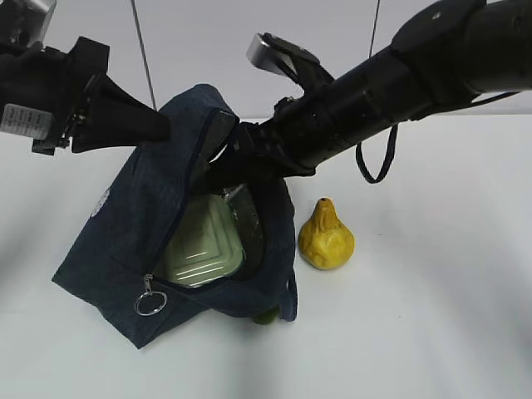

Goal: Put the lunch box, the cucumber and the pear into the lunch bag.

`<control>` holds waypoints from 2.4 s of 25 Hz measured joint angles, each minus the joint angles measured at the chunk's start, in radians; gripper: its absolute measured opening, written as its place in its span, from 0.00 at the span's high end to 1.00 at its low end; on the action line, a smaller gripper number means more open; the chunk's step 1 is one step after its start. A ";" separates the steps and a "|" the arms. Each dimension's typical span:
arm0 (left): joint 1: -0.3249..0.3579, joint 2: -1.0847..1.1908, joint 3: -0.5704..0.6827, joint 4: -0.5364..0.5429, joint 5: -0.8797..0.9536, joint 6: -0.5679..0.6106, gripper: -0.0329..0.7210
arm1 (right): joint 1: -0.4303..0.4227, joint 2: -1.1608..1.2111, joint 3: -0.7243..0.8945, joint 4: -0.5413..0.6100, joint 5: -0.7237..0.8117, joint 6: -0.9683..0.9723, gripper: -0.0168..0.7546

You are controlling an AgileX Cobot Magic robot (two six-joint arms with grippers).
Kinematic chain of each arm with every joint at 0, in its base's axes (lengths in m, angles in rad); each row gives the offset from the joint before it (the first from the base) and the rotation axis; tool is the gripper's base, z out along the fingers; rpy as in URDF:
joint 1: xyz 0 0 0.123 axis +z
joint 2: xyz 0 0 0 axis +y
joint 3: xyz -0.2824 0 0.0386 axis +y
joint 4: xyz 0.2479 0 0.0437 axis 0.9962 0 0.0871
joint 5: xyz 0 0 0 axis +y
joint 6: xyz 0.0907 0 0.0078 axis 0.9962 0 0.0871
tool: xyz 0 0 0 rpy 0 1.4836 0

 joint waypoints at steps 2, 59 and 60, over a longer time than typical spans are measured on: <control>0.000 0.000 0.000 0.003 -0.007 0.000 0.93 | 0.000 -0.032 0.000 -0.066 -0.006 0.026 0.30; 0.000 0.000 0.000 0.002 -0.039 -0.007 0.93 | -0.009 0.060 -0.008 -0.836 -0.073 0.515 0.54; 0.000 0.000 0.000 0.002 -0.039 -0.007 0.93 | -0.009 0.060 -0.008 -0.836 -0.073 0.515 0.54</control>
